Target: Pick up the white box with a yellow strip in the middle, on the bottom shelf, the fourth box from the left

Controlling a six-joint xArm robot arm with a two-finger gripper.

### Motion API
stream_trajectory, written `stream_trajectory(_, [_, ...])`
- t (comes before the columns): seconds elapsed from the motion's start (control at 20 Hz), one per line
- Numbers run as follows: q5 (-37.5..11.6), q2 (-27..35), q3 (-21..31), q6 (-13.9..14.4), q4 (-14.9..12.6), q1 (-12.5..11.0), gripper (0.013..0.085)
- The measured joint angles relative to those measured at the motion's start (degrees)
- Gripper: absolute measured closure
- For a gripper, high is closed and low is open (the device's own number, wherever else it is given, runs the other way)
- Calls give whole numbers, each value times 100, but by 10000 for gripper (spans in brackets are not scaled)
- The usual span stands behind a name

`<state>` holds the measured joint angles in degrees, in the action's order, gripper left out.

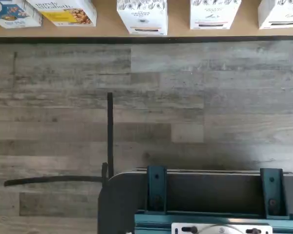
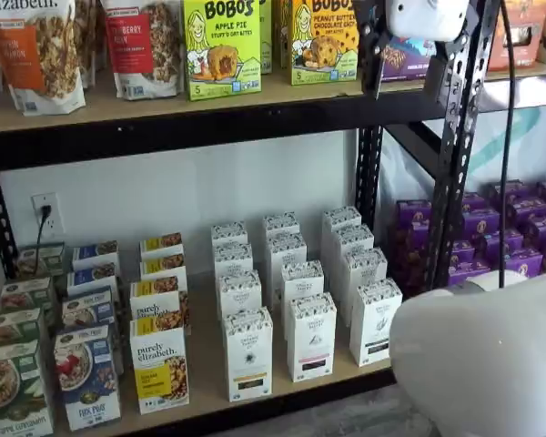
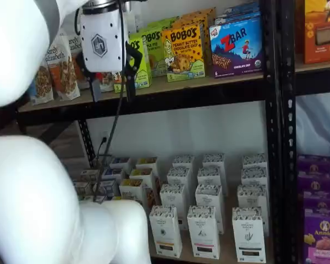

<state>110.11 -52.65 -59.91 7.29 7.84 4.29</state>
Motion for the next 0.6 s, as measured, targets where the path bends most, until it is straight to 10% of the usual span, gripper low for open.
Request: stream_trajectory(0.6, [-647,-10,603,488,-314,639,130])
